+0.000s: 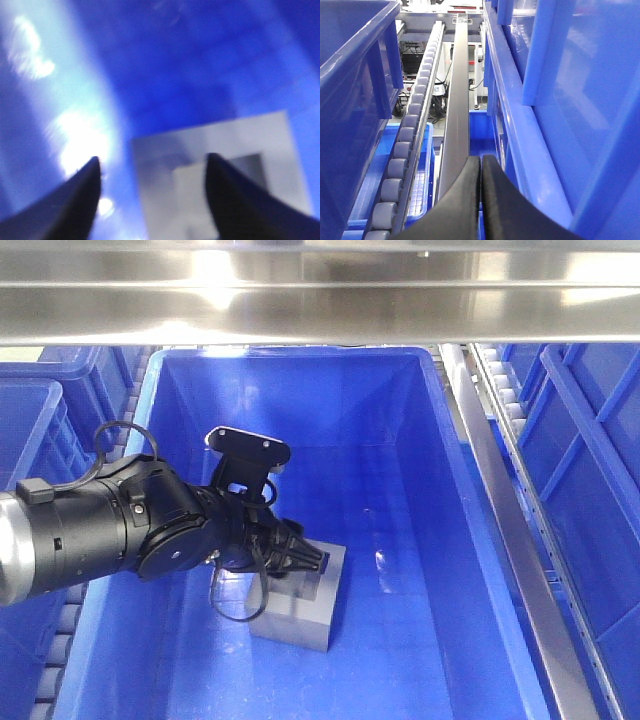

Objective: Sort gray base to blue bin
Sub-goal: 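Lower the held gray block into the blue bin with the left gripper, then open the left gripper and withdraw it from the bin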

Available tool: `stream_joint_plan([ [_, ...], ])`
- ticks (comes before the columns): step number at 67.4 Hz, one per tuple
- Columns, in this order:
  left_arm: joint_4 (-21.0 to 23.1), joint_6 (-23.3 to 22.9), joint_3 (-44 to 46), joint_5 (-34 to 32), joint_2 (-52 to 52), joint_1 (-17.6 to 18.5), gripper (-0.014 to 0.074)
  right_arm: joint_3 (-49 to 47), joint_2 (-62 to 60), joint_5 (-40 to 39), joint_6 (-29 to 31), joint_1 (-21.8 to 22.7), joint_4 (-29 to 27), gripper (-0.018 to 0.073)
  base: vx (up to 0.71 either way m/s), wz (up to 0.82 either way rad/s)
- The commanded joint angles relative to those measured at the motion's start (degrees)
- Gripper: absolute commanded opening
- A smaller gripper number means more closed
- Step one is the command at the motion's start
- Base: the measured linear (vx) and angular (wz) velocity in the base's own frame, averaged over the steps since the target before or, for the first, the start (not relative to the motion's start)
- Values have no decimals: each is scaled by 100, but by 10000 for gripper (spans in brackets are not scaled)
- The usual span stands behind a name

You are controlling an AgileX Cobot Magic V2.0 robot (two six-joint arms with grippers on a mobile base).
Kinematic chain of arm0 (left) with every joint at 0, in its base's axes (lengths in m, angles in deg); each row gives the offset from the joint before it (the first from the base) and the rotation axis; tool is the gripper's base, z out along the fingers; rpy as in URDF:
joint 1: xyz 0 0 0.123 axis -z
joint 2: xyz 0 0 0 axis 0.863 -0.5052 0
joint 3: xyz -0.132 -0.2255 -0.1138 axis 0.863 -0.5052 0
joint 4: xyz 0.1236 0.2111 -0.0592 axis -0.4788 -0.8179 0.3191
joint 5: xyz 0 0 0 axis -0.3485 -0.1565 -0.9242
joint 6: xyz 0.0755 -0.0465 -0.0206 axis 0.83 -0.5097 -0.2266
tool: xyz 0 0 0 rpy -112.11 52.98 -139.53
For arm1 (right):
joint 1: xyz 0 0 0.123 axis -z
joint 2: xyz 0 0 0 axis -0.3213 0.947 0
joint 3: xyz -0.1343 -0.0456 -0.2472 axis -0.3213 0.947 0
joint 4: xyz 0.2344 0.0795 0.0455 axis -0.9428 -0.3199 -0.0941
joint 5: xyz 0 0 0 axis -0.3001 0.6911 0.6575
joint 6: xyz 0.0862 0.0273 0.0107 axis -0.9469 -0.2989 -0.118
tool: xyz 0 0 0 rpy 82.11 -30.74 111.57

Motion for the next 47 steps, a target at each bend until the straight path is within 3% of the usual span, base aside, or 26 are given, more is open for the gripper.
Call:
stream_joint_plan([
  [1,-31,-24,185,37,466,39,472,26,-41,-455,69,40,49,-5,0,0],
  [15,-143,-19,8,139,1070,130,463,26,-41,-455,69,40,49,-5,0,0],
  [47,-228,-19,-1928,-1168,3241,984,463,26,-41,-459,69,40,49,-5,0,0],
])
